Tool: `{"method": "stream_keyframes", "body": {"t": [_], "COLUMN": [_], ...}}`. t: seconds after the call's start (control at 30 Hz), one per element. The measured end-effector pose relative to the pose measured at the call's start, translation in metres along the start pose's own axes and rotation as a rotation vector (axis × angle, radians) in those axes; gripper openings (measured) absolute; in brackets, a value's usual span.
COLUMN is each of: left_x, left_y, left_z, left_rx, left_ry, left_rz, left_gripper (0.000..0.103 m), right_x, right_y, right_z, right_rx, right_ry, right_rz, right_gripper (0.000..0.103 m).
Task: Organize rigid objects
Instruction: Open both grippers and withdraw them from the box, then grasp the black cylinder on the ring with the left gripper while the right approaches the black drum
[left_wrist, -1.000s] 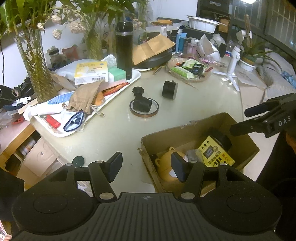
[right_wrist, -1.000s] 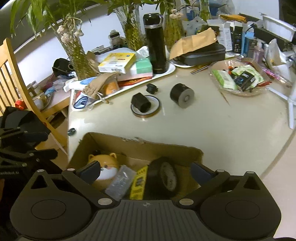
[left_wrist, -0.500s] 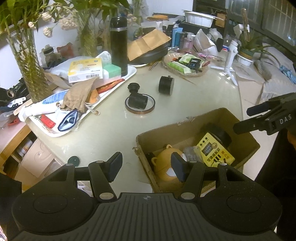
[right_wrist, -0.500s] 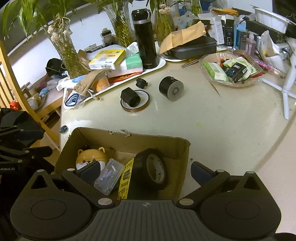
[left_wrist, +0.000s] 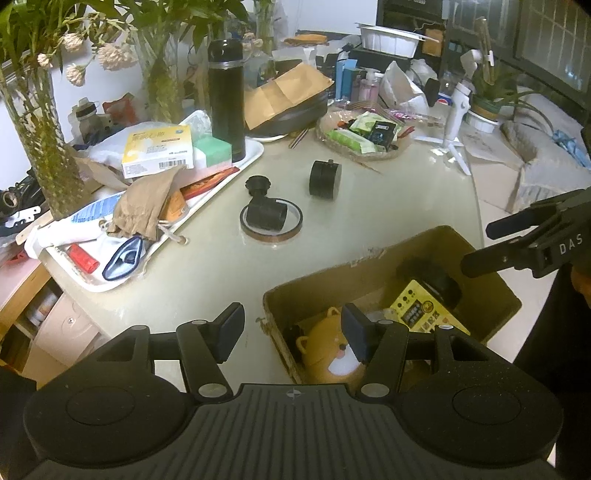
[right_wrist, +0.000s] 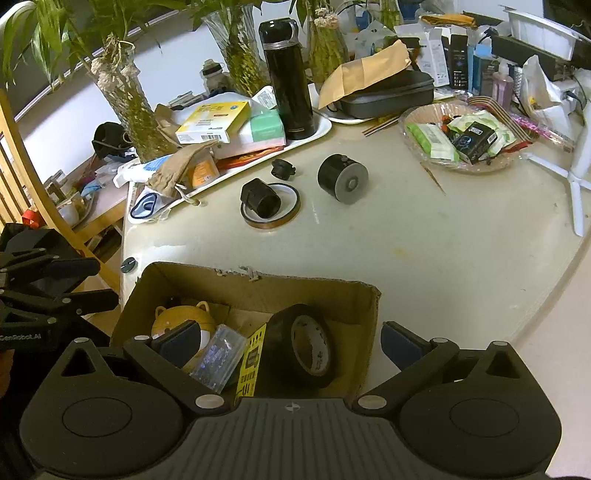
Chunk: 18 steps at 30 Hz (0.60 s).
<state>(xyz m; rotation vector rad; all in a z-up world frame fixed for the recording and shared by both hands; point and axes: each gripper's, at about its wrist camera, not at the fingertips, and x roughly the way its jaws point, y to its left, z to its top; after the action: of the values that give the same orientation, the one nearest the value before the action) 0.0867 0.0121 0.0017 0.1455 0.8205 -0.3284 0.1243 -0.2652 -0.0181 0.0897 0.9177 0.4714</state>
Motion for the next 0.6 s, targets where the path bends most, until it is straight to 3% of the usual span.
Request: {"method": "stream_keyframes", "body": {"t": [0.6], "left_x": [0.037], "left_y": [0.012], "left_z": [0.024], "left_rx": [0.016], "left_ry": [-0.020], "left_rz": [-0.005], "left_gripper": [0.057], "right_x": [0.024], "right_y": [-0.007], "right_z": [0.034], "right_rx": [-0.017], "right_ry": [-0.004], "right_rz": [-0.008], "right_gripper": [0.103]}}
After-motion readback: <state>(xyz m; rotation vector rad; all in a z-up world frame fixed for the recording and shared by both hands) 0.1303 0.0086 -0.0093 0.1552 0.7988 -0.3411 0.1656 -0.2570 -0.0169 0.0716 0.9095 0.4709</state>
